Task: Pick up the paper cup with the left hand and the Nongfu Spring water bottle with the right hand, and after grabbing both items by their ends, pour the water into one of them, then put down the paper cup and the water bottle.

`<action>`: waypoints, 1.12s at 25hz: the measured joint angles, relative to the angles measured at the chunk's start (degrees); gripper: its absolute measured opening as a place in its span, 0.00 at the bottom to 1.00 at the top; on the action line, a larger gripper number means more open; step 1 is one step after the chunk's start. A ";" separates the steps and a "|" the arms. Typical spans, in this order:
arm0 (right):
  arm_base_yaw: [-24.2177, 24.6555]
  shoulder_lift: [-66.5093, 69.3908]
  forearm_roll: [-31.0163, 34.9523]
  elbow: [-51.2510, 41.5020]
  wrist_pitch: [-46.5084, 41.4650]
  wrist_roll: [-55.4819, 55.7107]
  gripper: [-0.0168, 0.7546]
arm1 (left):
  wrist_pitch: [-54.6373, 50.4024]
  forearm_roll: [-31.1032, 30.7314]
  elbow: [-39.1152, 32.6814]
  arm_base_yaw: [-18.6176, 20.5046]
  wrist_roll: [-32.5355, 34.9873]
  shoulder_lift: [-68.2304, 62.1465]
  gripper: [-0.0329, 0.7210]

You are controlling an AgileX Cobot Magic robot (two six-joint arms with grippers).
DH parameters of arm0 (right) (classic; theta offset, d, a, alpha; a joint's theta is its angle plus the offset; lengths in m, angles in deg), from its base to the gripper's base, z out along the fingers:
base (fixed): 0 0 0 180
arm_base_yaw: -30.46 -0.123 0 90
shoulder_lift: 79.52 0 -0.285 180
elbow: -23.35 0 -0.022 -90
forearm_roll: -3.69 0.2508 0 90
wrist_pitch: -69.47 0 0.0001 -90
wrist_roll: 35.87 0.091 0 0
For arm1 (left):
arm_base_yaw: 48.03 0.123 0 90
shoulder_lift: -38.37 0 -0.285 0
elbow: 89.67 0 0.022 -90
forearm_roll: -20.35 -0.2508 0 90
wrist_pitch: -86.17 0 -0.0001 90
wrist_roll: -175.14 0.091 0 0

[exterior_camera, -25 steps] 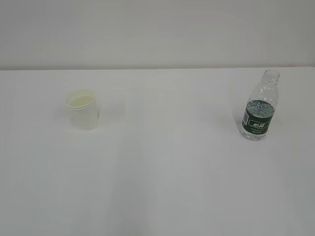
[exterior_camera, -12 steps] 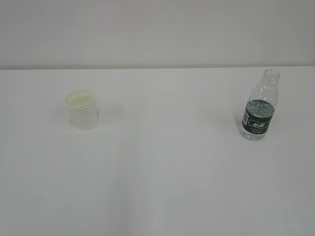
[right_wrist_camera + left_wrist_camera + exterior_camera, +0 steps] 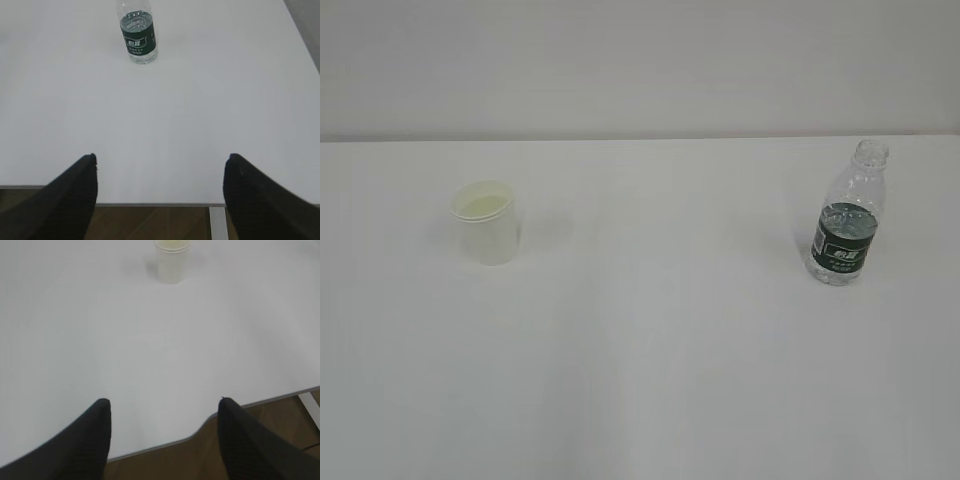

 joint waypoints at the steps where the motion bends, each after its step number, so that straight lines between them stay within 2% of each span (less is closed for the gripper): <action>1: 0.00 0.00 -0.09 -0.56 0.87 0.00 0.78 | 0.35 -0.12 -0.01 0.00 0.00 0.00 0.68; 8: 0.00 0.00 -0.09 -2.78 4.90 0.00 0.78 | 5.30 -0.38 -2.17 0.00 0.10 0.00 0.67; 24: 0.00 0.00 -0.09 -2.78 5.29 0.00 0.78 | 5.77 -0.38 -2.30 0.00 0.10 0.00 0.67; 28: 1.68 0.00 -0.09 -2.78 5.29 0.00 0.78 | 5.77 -0.38 -2.30 0.30 0.10 0.00 0.67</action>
